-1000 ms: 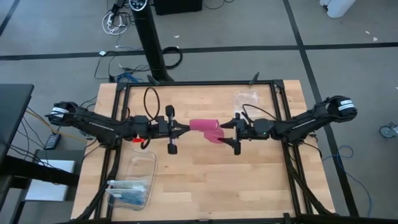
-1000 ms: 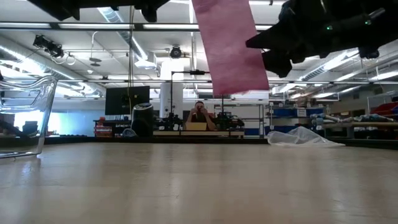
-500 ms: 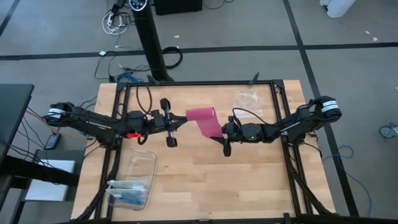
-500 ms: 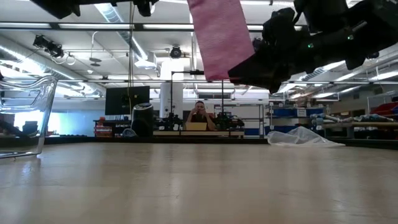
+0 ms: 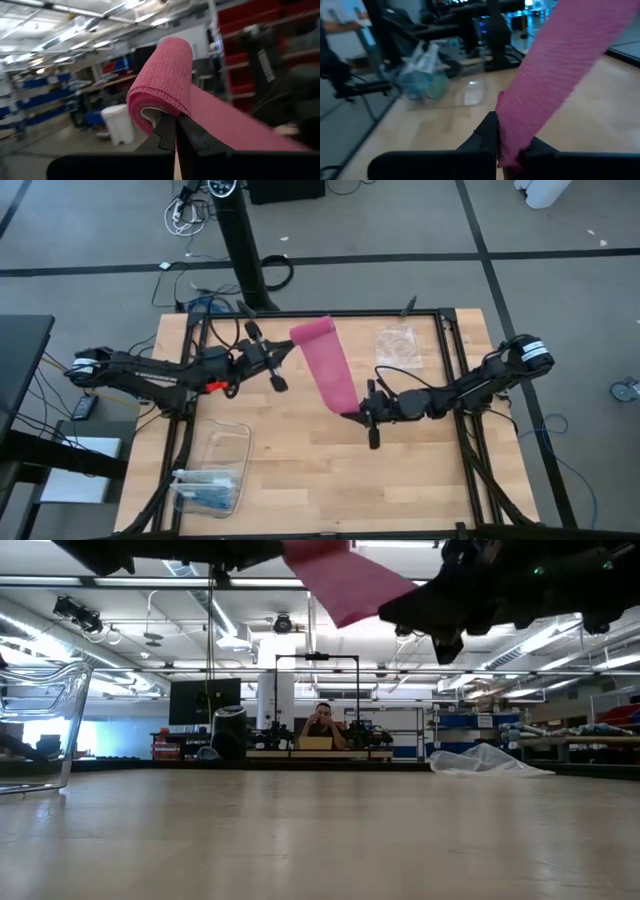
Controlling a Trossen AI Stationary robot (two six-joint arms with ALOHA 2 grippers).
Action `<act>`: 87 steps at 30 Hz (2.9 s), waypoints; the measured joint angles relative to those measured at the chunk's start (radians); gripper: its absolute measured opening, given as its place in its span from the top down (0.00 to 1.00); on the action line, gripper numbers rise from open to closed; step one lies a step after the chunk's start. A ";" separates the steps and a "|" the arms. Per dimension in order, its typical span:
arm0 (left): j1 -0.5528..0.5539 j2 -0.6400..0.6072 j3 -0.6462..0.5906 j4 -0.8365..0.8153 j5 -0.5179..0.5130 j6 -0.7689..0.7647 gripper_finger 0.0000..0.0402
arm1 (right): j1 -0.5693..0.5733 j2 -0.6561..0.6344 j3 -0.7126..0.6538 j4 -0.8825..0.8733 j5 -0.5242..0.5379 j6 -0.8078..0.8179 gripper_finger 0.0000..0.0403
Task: Roll bandage
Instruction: Roll the pink bandage
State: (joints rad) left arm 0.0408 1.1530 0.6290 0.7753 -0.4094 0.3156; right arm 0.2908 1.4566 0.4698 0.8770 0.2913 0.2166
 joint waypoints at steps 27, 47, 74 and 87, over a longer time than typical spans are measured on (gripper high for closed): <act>-0.062 0.182 -0.130 -0.101 -0.048 -0.009 0.99 | -0.075 -0.070 0.638 -0.616 0.136 -0.305 1.00; -0.292 0.197 -0.003 -0.112 -0.062 0.125 0.99 | -0.282 -0.068 0.710 -0.904 0.063 -0.236 0.97; -0.344 0.193 0.001 -0.114 -0.062 0.073 0.99 | -0.270 -0.144 0.709 -1.255 0.023 -0.186 0.56; -0.282 0.181 0.002 -0.100 -0.014 0.053 0.99 | -0.190 -0.351 0.183 -0.831 -0.036 -0.051 0.61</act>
State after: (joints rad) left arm -0.2417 1.3341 0.6312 0.6756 -0.4235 0.3689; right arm 0.1007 1.1053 0.6523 0.0457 0.2552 0.1654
